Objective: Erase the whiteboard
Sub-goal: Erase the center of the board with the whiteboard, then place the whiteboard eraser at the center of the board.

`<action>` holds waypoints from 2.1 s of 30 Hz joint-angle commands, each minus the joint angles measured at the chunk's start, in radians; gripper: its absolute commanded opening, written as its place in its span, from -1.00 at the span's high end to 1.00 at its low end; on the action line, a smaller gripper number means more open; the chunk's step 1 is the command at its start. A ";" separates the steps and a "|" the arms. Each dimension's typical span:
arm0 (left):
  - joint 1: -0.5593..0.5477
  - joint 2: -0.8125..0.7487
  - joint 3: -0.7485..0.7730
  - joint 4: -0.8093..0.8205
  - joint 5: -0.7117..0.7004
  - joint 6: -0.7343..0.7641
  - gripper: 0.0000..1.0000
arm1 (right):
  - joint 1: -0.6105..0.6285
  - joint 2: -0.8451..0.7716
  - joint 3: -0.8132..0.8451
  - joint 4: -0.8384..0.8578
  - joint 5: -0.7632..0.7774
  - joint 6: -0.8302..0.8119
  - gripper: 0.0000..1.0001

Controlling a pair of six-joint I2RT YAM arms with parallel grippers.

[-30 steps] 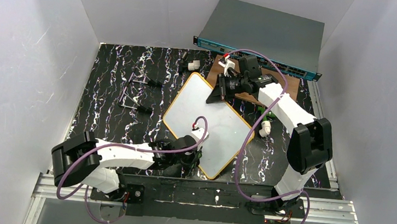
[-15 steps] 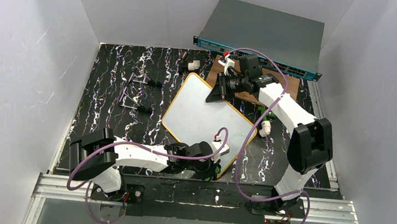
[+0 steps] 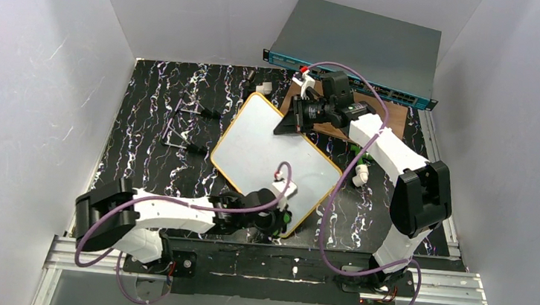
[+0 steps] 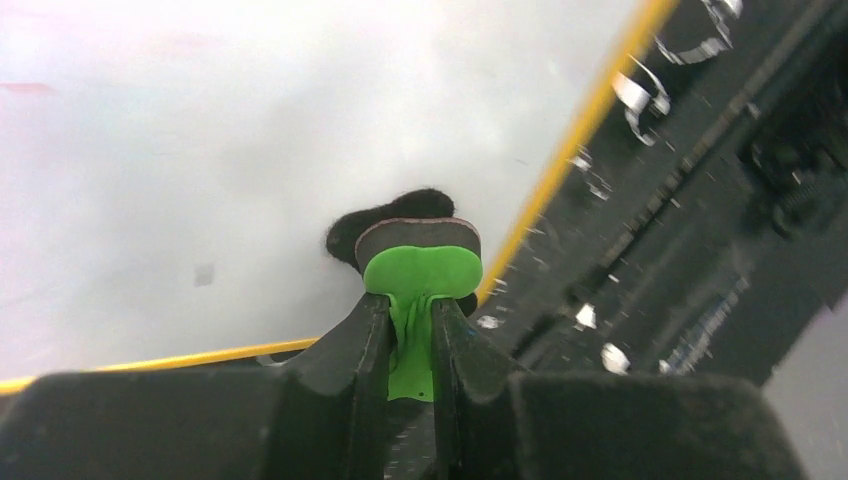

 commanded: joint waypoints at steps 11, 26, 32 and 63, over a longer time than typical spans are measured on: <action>0.165 -0.164 -0.134 -0.056 -0.325 -0.063 1.00 | 0.044 -0.040 -0.003 0.040 -0.070 0.123 0.97; 0.054 0.015 -0.068 0.262 0.207 0.056 1.00 | 0.044 -0.034 0.002 0.034 -0.068 0.116 0.97; 0.050 -0.002 -0.106 0.336 0.267 0.028 1.00 | 0.044 -0.036 0.005 0.017 -0.059 0.090 0.97; 0.483 -0.500 -0.077 -0.394 0.118 -0.051 1.00 | -0.019 -0.433 0.010 -0.516 0.065 -0.657 0.97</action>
